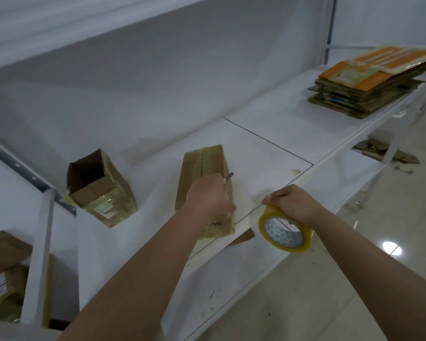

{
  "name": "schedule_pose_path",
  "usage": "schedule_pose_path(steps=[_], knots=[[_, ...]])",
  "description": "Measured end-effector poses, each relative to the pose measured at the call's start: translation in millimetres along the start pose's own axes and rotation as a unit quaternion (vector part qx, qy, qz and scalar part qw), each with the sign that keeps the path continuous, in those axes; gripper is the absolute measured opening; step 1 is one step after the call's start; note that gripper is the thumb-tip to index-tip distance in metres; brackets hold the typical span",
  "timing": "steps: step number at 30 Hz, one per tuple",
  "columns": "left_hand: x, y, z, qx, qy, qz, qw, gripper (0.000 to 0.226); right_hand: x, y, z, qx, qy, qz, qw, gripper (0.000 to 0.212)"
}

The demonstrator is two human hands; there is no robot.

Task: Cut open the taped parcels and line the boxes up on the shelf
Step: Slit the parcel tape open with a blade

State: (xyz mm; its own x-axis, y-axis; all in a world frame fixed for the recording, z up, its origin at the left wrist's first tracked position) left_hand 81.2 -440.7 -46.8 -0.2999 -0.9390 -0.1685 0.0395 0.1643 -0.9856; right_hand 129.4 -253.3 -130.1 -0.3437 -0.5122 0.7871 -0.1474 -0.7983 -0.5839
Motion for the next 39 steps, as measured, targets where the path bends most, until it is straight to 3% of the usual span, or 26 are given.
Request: schedule_pose_path(steps=[2,4,7,9,11,15,17,19,21,23,25,27,30,33,39], knots=[[-1,-5,-1,-0.008,-0.008,0.042,0.999,0.052,4,-5,3,-0.004,-0.005,0.001,1.0,0.027],[0,-15,-3,-0.067,-0.039,0.064,0.995,0.078,10,-10,5,-0.009,-0.01,-0.009,1.0,0.027],[4,-16,-1,-0.116,-0.07,-0.063,0.989,0.081,21,-15,4,-0.019,-0.026,-0.021,0.999,0.025],[8,-10,1,-0.083,-0.051,-0.069,0.993,0.062,27,-17,4,-0.029,-0.035,-0.027,0.999,0.022],[17,-10,1,-0.038,-0.005,-0.003,0.999,0.055,33,-24,3,-0.048,-0.042,-0.04,0.997,0.02],[50,-27,13,0.056,0.062,0.001,0.997,0.08,44,-40,0,-0.089,-0.051,-0.069,0.992,0.018],[66,-36,18,0.066,0.052,-0.014,0.996,0.079,47,-46,-2,-0.105,-0.05,-0.074,0.991,0.019],[69,-44,18,0.035,0.033,0.038,0.998,0.061,48,-50,-4,-0.114,-0.047,-0.069,0.99,0.019],[54,-49,14,-0.049,0.014,0.105,0.993,0.034,50,-51,-4,-0.12,-0.046,-0.062,0.99,0.021],[31,-45,5,-0.135,-0.006,0.089,0.987,0.042,54,-50,-4,-0.121,-0.049,-0.055,0.99,0.022],[7,-29,-4,-0.159,-0.027,0.034,0.986,0.065,56,-48,-2,-0.122,-0.053,-0.043,0.99,0.022],[-9,-8,-10,-0.12,-0.048,-0.026,0.991,0.081,56,-47,1,-0.124,-0.053,-0.037,0.99,0.022],[-14,8,-12,-0.059,-0.028,-0.078,0.995,0.074,51,-49,5,-0.129,-0.048,-0.037,0.99,0.022],[-5,3,-6,-0.039,0.062,-0.025,0.997,0.052,49,-52,8,-0.124,-0.045,-0.032,0.991,0.023],[51,-14,22,0.069,0.156,0.063,0.983,0.076,68,-44,9,-0.058,-0.086,-0.055,0.993,0.021]])
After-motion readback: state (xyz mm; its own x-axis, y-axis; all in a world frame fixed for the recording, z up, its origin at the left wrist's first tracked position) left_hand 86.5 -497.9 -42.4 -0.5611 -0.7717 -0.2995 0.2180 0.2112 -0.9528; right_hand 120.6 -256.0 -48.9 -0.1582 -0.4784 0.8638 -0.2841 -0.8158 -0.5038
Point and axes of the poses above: each hand's wrist, its own z-axis away from the middle knuckle, its own y-axis out of the palm, x = y × z, the point moved 6 cm from there along -z, towards the middle knuckle, and after that the axes turned 10 degrees about -x, right-handed, at the moved point
